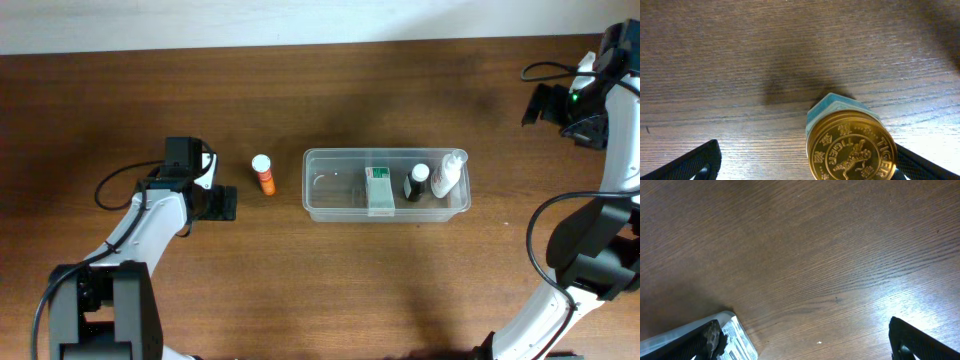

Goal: Pack container
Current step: 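Close the left gripper on the gold jar and lift it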

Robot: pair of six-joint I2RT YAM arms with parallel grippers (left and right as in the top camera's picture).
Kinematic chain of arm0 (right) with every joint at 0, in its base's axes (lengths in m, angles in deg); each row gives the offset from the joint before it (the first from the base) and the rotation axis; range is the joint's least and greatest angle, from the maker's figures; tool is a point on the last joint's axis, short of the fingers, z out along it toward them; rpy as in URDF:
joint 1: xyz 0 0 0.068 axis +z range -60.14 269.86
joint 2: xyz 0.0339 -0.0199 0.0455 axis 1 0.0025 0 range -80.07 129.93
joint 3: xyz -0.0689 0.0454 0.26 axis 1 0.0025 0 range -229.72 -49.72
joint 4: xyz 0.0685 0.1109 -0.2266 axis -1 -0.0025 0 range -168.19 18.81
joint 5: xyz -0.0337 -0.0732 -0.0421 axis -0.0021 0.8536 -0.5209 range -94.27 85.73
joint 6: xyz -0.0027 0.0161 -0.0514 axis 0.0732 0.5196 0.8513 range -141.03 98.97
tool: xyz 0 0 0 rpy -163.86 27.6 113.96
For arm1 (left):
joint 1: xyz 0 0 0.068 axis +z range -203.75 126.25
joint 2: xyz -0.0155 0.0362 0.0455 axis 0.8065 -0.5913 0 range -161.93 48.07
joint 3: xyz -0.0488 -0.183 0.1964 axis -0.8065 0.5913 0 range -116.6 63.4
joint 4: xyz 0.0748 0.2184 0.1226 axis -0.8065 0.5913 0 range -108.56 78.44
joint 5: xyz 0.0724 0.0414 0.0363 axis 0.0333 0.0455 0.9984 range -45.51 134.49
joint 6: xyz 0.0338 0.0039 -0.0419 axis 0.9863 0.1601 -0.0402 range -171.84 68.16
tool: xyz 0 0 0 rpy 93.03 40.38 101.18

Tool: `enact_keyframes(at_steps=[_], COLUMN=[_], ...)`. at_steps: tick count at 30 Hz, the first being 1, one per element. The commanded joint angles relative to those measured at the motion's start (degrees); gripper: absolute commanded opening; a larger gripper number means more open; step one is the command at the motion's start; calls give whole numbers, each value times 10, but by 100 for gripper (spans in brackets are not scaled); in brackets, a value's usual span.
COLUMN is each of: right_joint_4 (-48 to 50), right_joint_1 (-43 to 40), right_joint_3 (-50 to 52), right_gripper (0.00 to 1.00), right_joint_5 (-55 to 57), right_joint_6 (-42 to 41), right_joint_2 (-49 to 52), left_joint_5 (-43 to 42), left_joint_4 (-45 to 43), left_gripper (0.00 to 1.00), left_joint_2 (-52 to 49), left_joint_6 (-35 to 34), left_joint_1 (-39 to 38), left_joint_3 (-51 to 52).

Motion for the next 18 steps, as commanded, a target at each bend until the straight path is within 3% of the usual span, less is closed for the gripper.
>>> enact_keyframes(at_steps=[1,12,18], right_joint_4=[0,0,0], right_joint_1=[3,3,3], right_joint_3=[3,3,3], right_gripper=[98,98,98], right_joint_5=[3,3,3], right_joint_6=[-6,-6,-6], right_joint_2=[-3,-3,-3], left_joint_5=[-4,-42,-42], left_joint_4=[-16,-28,-32], left_gripper=[99,99,74], left_joint_2=[-14,-36,-36], left_joint_6=[-9,-9,-9], left_joint_1=[1,1,1], left_joint_3=[-11,-11,-11])
